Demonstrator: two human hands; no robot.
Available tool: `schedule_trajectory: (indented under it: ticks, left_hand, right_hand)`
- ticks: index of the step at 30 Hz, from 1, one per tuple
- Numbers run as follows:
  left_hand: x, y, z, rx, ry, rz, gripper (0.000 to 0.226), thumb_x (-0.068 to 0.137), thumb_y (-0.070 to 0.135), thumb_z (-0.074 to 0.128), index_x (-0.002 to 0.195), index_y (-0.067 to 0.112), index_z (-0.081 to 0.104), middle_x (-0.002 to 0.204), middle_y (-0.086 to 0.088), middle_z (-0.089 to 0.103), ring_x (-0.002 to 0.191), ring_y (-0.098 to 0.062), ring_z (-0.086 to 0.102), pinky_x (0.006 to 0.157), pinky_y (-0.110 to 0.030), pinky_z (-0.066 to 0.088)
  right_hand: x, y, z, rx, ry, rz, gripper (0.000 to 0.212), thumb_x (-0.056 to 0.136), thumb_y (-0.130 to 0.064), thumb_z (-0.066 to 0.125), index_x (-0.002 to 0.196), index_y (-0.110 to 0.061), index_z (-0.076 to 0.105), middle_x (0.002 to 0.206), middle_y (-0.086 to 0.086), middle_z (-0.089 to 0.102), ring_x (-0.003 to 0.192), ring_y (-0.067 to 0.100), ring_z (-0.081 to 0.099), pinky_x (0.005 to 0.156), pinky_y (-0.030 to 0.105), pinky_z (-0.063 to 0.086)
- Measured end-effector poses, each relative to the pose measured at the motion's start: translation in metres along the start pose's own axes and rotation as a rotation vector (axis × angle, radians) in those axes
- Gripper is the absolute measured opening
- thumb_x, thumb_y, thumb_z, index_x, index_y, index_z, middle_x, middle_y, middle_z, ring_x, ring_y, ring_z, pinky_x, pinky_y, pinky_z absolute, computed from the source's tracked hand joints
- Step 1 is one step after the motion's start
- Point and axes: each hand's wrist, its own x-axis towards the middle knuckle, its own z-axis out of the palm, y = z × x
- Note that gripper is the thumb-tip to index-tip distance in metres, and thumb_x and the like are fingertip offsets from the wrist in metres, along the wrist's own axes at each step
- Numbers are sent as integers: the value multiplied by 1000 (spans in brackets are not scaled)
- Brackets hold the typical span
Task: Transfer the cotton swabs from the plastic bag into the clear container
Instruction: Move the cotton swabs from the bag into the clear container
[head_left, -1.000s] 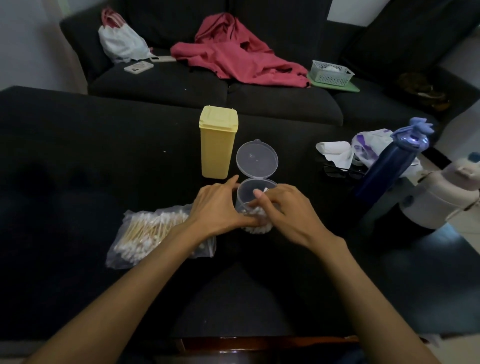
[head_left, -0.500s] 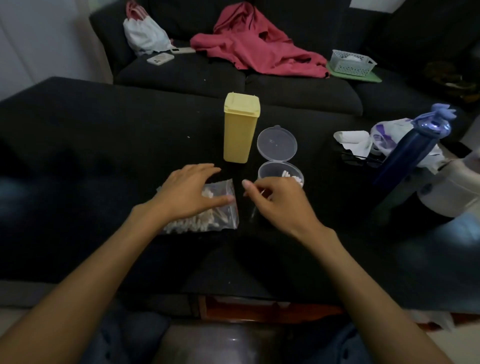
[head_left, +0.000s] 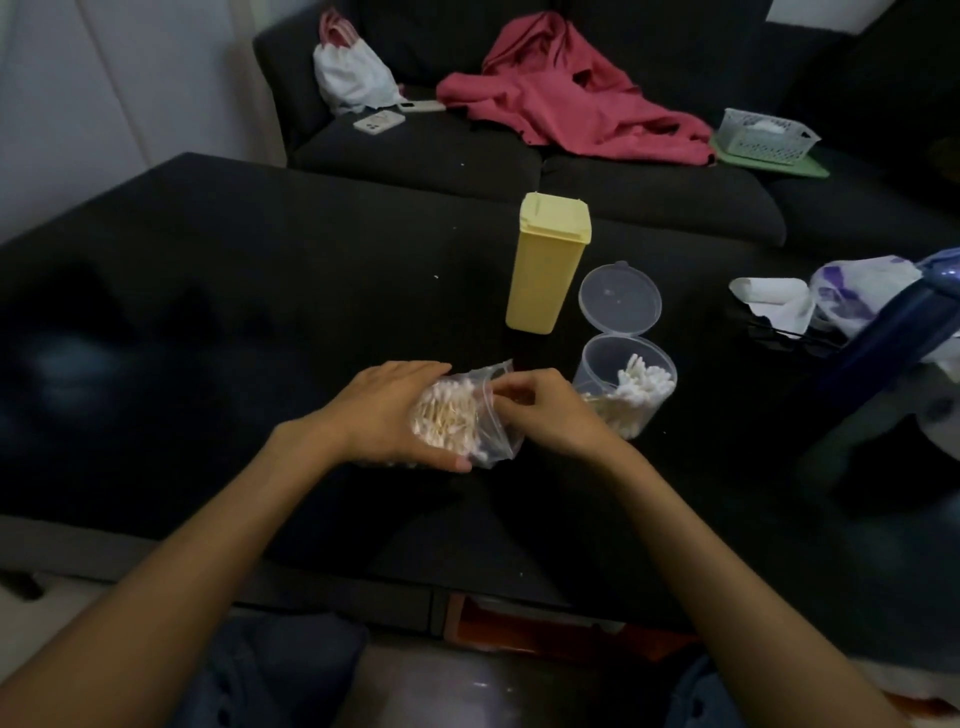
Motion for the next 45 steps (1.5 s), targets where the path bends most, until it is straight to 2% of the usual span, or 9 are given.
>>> schedule_trajectory:
  ticks: [5,9,16,21,25,32,35,40,45]
  left_hand:
    - [4,-5,-3,-27,7,-60,96,59,53,81,139,31,33,137,9,41,125,-13,37,98,-33,37]
    - [8,-9,-2,-68,80,-63,84,60,51,81,131,35,40,124,14,46,114,-8,41,83,-30,37]
    - [10,-15,-6,-87,223,-84,75,61,47,81,125,34,43,111,19,44,105,-3,42,79,-28,38]
    - [6,-10,-4,-217,251,-42,72,59,44,84,117,35,42,115,17,46,108,-4,45,89,-34,45]
    - [7,-4,-4,-285,257,-9,71,58,40,86,112,33,41,113,13,46,104,-5,47,87,-32,48]
    - [14,3,4,-365,204,67,74,58,35,87,114,30,38,116,9,42,105,-5,47,87,-28,48]
    - [14,7,0,-472,49,-12,78,57,43,80,118,33,33,119,8,39,111,-9,45,93,-33,47]
    - [17,15,0,-608,87,-56,37,85,31,63,116,24,45,118,5,47,106,-9,49,91,-30,46]
    - [18,14,4,-517,109,2,35,88,27,62,117,19,44,114,0,52,102,-11,56,88,-36,51]
  right_hand:
    - [1,-3,-6,325,29,144,20,97,-19,47,101,-20,66,104,4,67,90,10,65,77,21,53]
    - [-2,-4,-13,246,68,127,12,89,-31,59,85,-23,67,82,-3,68,70,1,63,58,12,48]
    - [-5,-3,-26,413,22,221,17,94,-16,53,102,-14,67,88,1,69,76,7,65,63,16,53]
    - [-7,-2,-19,90,42,296,13,93,-21,54,95,-16,67,85,2,66,67,6,60,55,15,46]
    - [-4,-2,-11,2,37,321,35,91,-37,56,95,-6,72,76,7,65,58,8,54,55,19,42]
    - [4,0,-3,-73,25,324,24,93,-24,52,95,-8,70,97,10,69,89,20,66,84,35,54]
    - [3,-2,-3,-53,24,326,23,93,-25,52,102,-10,67,102,11,67,94,23,65,88,40,54]
    - [4,-3,2,-40,37,313,20,92,-19,52,105,-11,65,108,9,65,100,22,62,92,40,51]
    - [6,-4,8,-99,24,356,24,91,-30,52,98,-11,65,106,12,65,99,27,62,93,46,50]
